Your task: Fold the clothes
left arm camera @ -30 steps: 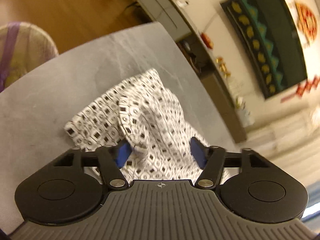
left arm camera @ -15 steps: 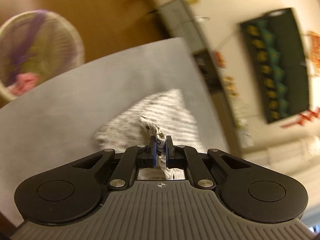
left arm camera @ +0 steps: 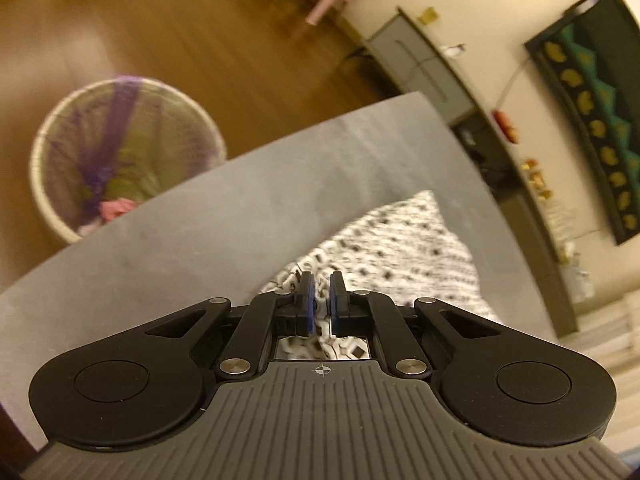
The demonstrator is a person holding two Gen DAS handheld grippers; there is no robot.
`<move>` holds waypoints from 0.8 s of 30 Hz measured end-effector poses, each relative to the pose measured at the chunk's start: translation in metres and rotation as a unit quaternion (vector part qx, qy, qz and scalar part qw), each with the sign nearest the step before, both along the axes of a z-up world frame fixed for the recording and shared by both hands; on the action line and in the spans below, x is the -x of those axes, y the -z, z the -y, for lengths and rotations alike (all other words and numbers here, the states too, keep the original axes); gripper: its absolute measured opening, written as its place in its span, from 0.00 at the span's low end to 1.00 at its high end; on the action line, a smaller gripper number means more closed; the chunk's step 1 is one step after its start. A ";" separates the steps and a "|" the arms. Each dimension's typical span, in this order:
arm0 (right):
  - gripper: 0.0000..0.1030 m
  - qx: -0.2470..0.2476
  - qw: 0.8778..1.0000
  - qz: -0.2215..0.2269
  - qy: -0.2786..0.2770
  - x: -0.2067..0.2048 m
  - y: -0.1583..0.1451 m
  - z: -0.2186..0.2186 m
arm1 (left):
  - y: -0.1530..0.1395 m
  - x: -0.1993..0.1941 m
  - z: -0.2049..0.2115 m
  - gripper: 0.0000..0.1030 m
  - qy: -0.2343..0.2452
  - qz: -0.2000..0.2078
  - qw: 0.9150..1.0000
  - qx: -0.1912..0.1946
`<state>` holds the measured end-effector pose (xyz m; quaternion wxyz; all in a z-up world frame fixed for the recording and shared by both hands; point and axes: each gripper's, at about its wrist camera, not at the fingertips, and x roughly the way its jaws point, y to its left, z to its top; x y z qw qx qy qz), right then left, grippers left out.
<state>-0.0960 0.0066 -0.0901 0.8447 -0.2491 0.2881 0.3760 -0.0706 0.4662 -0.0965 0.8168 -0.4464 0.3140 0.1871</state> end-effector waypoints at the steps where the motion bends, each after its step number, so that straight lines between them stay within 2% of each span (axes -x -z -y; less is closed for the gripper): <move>1: 0.13 -0.018 1.000 -0.013 0.003 0.001 -0.004 0.009 | 0.001 0.000 0.000 0.00 0.000 -0.001 1.000 0.001; 2: 0.26 -0.044 0.998 -0.031 0.014 -0.001 -0.012 0.023 | 0.002 0.000 0.000 0.00 0.000 -0.002 1.000 0.002; 3: 0.34 -0.081 0.995 -0.047 0.037 -0.006 -0.022 0.044 | 0.004 0.001 0.000 0.00 0.000 -0.002 1.000 0.003; 4: 0.36 -0.118 0.989 -0.063 0.060 -0.012 -0.032 0.066 | 0.004 0.001 0.000 0.00 0.001 -0.003 1.000 -0.001; 7: 0.36 -0.164 0.965 -0.102 0.176 -0.042 -0.044 0.135 | 0.003 -0.007 0.005 0.00 0.005 -0.014 0.999 -0.029; 10: 0.37 -0.119 0.940 -0.137 0.290 -0.065 -0.030 0.196 | 0.001 -0.015 0.012 0.00 0.003 -0.029 0.998 -0.060; 12: 0.34 -0.072 0.930 -0.145 0.329 -0.066 -0.018 0.228 | 0.000 -0.020 0.016 0.01 0.000 -0.039 0.996 -0.080; 14: 0.35 -0.042 0.936 -0.119 0.327 -0.055 -0.016 0.252 | 0.000 -0.022 0.018 0.01 -0.008 -0.044 0.995 -0.094; 15: 0.47 -0.035 0.931 -0.122 0.341 -0.053 -0.017 0.268 | -0.001 -0.024 0.020 0.01 -0.012 -0.048 0.994 -0.102; 18: 0.50 -0.020 0.917 -0.133 0.376 -0.045 -0.019 0.317 | -0.002 -0.028 0.024 0.02 -0.026 -0.061 0.990 -0.124; 21: 0.49 0.003 0.906 -0.150 0.396 -0.039 -0.024 0.343 | -0.018 -0.023 0.033 0.03 -0.048 -0.049 0.985 -0.160; 23: 0.46 0.048 0.909 -0.140 0.390 -0.034 -0.026 0.344 | -0.029 -0.019 0.039 0.02 -0.062 -0.040 0.980 -0.184; 24: 0.42 0.058 0.907 -0.132 0.397 -0.032 -0.029 0.346 | -0.034 -0.017 0.042 0.03 -0.069 -0.036 0.978 -0.196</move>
